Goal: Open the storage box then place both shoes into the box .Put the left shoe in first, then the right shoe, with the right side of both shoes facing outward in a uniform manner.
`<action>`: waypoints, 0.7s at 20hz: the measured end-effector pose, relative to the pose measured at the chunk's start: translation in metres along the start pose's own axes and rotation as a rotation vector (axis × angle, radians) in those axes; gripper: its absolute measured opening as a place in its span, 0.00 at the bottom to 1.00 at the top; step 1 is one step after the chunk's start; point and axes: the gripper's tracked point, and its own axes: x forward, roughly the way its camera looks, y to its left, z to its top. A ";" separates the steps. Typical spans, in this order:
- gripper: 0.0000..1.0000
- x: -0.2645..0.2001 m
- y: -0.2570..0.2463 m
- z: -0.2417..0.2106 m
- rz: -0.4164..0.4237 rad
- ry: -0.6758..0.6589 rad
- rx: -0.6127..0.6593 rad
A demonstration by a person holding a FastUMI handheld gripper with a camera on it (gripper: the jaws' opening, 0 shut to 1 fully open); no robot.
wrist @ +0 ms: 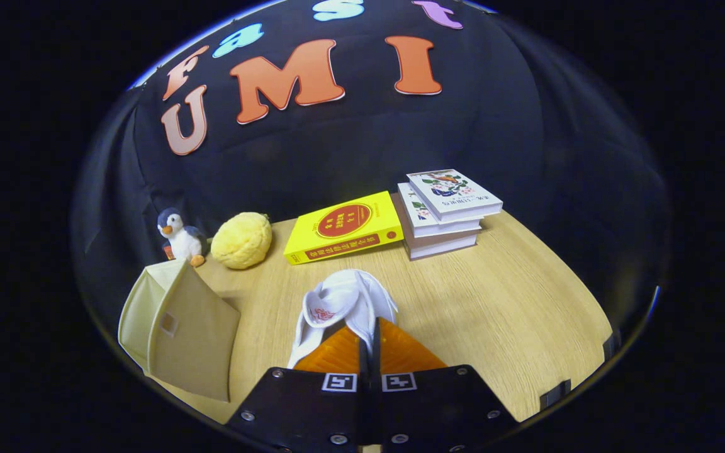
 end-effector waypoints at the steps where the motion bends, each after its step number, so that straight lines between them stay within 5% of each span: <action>1: 0.00 -0.007 0.015 0.005 -0.002 -0.016 0.015; 14: 0.00 -0.070 0.232 0.019 0.065 -0.126 0.078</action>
